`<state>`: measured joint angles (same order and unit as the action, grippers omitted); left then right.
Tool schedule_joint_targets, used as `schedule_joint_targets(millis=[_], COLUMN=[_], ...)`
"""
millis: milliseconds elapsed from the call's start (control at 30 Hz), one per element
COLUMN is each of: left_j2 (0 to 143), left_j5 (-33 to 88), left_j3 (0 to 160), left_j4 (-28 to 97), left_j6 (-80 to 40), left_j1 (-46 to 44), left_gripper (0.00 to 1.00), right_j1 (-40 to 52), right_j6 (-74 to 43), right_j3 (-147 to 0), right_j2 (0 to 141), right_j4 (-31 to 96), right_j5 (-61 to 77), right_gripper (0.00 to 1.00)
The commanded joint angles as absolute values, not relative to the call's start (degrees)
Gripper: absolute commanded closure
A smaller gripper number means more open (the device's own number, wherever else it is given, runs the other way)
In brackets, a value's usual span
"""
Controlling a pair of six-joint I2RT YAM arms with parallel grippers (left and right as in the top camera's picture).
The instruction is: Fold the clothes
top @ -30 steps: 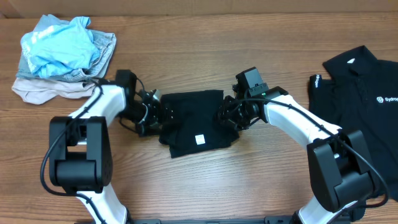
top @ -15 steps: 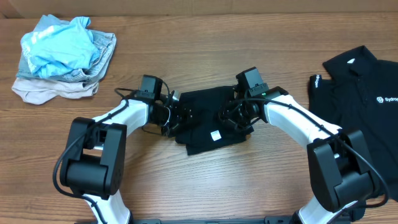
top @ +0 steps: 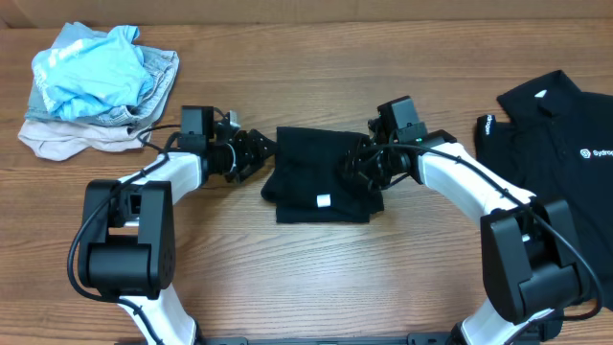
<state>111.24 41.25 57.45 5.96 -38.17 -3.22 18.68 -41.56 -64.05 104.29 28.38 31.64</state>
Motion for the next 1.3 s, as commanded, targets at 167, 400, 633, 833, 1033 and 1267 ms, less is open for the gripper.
schedule_joint_targets(millis=[167, 400, 633, 833, 1033, 1267], left_j2=[112.2, 112.2, 113.3, 117.7, 121.6, 122.1], left_j5=[44.4, 40.6, 35.4, 35.9, 42.1, 48.3], left_j3=[56.8, 56.8, 56.8, 56.8, 56.8, 56.8], left_j4=[9.5, 13.3, 11.7, 6.9, 0.1, -5.3], left_j6=[-27.2, -30.5, -32.8, -37.5, -38.2, -34.2], left_j1=[-7.5, -14.2, -17.0, -18.9, -19.3, -21.5], left_gripper=[0.00, 0.00, 0.04, 0.14, 0.34, 0.50], right_j1=[19.3, 20.5, 20.5, 20.2, 20.2, 20.2], right_j6=[-45.2, -54.3, -55.8, -55.8, -55.8, -55.8], right_j3=[-63.7, -63.7, -63.7, -63.7, -63.7, -63.7], right_j2=[103.9, 106.5, 112.3, 113.4, 113.4, 113.4], right_j4=[30.9, 38.5, 38.7, 38.0, 37.8, 37.6], right_j5=[31.1, 25.5, 28.3, 29.6, 29.6, 29.6], right_gripper=[0.75, 0.76, 0.76, 0.76, 0.76, 0.76])
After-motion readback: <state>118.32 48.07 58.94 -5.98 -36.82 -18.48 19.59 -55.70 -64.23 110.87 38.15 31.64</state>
